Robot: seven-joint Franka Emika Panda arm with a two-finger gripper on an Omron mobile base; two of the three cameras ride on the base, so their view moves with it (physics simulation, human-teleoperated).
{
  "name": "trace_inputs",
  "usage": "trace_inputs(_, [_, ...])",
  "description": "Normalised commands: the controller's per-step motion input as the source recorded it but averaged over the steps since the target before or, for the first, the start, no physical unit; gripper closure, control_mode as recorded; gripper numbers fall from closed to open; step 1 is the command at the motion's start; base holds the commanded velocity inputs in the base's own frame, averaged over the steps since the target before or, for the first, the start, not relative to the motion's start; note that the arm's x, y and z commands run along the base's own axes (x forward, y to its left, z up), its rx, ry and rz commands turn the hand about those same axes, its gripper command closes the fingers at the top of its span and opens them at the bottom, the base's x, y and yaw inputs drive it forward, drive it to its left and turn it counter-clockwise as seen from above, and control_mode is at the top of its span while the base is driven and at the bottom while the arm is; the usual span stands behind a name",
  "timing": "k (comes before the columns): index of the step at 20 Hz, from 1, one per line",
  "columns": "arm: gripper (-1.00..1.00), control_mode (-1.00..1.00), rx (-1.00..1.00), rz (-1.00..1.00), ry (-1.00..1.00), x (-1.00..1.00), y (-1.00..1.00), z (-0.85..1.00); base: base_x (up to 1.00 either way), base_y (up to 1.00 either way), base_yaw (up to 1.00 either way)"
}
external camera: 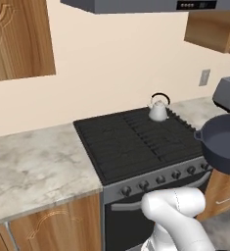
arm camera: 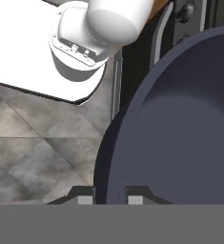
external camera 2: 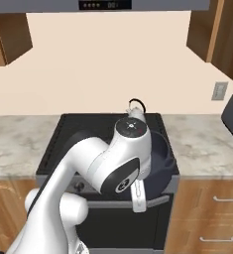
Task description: Pick the kettle from the cabinet and place it on a stove burner. Then pick the pot from the counter and place it on another stove burner. Finally, turn both burners on.
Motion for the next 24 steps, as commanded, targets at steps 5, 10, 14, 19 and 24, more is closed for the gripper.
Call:
trace_inputs(5, [1.0,1.0,0.0,0.0,0.0,0.0,0.0,0.0,0.36,-0.14,-0.04])
trace_inputs(10, [1.0,1.0,0.0,0.0,0.0,0.0,0.0,0.0,0.31,-0.17,-0.04])
trace_inputs(14, [1.0,1.0,0.0,0.0,0.0,0.0,0.0,0.0,0.32,-0.26,-0.01])
trace_inputs(19, [1.0,1.0,0.0,0.0,0.0,0.0,0.0,0.0,0.47,-0.12,-0.02])
trace_inputs(24, [1.0,1.0,0.0,0.0,0.0,0.0,0.0,0.0,0.51,-0.06,-0.01])
